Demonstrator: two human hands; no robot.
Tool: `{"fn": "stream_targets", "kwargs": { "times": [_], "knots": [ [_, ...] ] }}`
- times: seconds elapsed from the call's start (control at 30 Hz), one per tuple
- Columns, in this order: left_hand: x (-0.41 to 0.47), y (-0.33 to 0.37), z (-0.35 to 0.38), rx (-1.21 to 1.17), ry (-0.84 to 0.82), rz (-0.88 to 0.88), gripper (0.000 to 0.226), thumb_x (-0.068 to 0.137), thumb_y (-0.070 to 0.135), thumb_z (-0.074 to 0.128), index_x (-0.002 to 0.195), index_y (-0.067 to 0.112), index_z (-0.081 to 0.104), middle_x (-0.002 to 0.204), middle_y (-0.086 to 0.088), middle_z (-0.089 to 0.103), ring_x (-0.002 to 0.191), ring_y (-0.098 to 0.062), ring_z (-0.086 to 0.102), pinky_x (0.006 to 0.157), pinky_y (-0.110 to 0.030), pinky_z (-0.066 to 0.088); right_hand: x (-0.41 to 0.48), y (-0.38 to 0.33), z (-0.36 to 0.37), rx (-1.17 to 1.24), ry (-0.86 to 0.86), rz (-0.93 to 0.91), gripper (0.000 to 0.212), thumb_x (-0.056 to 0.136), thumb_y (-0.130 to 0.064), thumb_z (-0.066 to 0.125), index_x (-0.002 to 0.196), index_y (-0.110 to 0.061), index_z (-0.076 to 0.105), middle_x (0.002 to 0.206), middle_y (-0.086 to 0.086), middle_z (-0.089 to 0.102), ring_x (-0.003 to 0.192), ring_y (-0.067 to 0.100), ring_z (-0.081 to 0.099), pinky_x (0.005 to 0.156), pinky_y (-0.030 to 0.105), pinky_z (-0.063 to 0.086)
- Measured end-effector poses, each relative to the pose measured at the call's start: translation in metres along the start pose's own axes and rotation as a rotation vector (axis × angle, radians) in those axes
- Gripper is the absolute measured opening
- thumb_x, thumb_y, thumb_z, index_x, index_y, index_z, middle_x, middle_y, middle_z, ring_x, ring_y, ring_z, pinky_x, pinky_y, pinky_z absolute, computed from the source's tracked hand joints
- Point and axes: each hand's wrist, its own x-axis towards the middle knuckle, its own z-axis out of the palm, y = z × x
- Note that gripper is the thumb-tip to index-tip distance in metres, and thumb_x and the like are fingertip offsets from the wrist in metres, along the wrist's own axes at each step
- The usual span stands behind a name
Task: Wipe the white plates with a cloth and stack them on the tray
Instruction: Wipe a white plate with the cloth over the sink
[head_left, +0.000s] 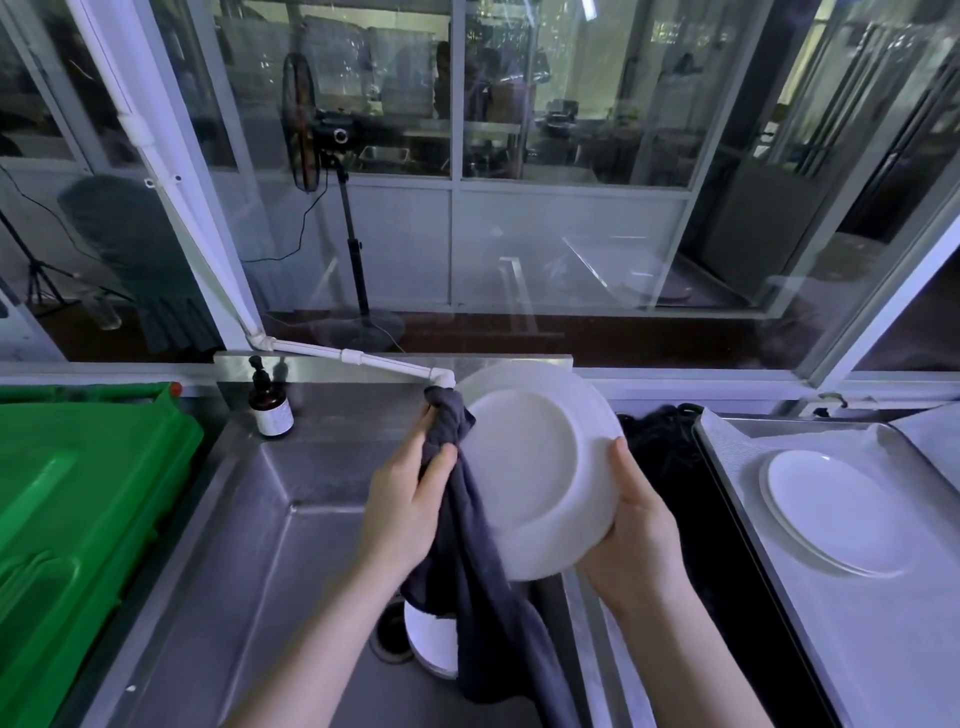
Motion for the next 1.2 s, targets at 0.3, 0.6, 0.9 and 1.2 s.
{"fn": "stream_targets", "kwargs": {
  "times": [0.3, 0.6, 0.9, 1.2],
  "knots": [
    [-0.039, 0.047, 0.051, 0.087, -0.224, 0.473, 0.049, 0.097, 0.028, 0.045, 0.143, 0.012, 0.049, 0.152, 0.019, 0.026, 0.145, 0.007, 0.017, 0.119, -0.026, 0.021, 0.0, -0.01, -0.012, 0.013, -0.051, -0.024, 0.059, 0.103, -0.041, 0.036, 0.137, 0.004, 0.053, 0.133, 0.027, 0.061, 0.125, 0.037, 0.06, 0.109, 0.049, 0.042],
    [-0.011, 0.052, 0.091, -0.01, -0.245, 0.223, 0.052, 0.1, 0.017, 0.052, 0.149, 0.02, 0.037, 0.15, 0.025, 0.024, 0.147, -0.001, 0.02, 0.116, -0.011, 0.012, -0.002, -0.034, -0.057, -0.038, -0.053, -0.11, 0.052, 0.106, -0.038, 0.038, 0.143, -0.004, 0.05, 0.139, 0.025, 0.057, 0.13, 0.041, 0.054, 0.113, 0.058, 0.038],
    [-0.081, 0.06, 0.126, -0.146, -0.125, 0.014, 0.06, 0.098, 0.011, 0.055, 0.144, 0.043, 0.033, 0.145, 0.006, 0.052, 0.13, -0.012, 0.048, 0.103, -0.01, 0.035, 0.009, -0.068, -0.098, 0.069, 0.137, -0.131, 0.045, 0.101, -0.045, 0.047, 0.13, -0.017, 0.066, 0.132, 0.015, 0.066, 0.123, 0.034, 0.061, 0.107, 0.054, 0.045],
    [-0.098, 0.08, 0.149, -0.123, -0.174, 0.083, 0.022, 0.097, 0.023, 0.057, 0.117, 0.029, 0.061, 0.089, 0.007, 0.07, 0.082, -0.006, 0.064, 0.071, -0.009, 0.042, 0.014, -0.1, -0.118, 0.01, 0.344, -0.267, 0.042, 0.103, -0.041, 0.05, 0.133, -0.014, 0.061, 0.131, 0.012, 0.066, 0.124, 0.031, 0.06, 0.108, 0.05, 0.045]
  ]
}}
